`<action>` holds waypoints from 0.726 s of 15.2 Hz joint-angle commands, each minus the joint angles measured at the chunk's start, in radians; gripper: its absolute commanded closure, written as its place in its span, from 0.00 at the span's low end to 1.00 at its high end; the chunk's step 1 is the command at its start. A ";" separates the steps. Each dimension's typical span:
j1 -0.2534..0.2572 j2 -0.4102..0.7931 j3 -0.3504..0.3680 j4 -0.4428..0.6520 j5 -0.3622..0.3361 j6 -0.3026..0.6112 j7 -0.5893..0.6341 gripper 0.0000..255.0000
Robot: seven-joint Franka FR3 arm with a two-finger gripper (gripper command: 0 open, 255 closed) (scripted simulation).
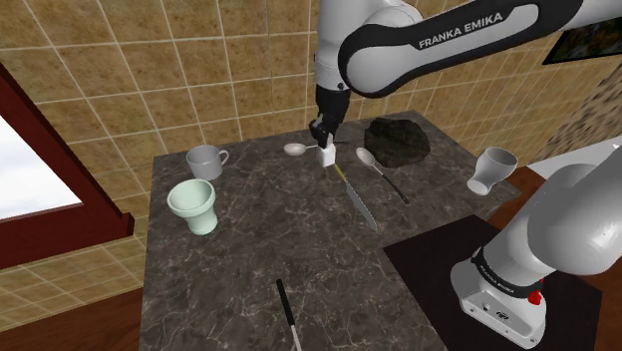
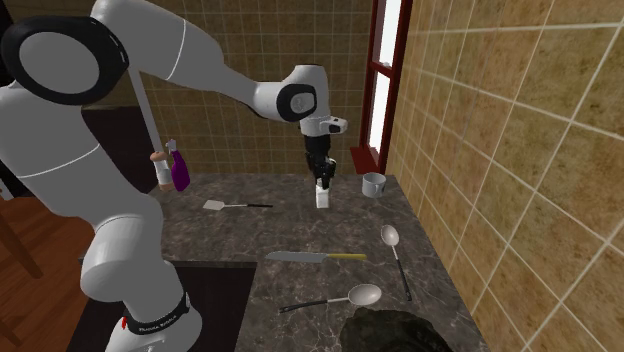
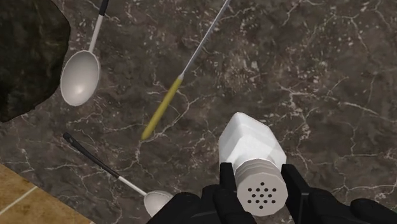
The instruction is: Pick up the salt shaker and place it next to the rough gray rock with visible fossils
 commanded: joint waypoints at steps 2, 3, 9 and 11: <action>-0.034 0.025 -0.044 0.030 -0.012 0.001 -0.071 1.00; -0.044 0.036 -0.057 0.040 -0.015 0.003 -0.094 1.00; -0.107 0.117 -0.133 0.125 -0.031 0.009 -0.223 1.00; -0.128 0.150 -0.156 0.163 -0.034 0.008 -0.265 1.00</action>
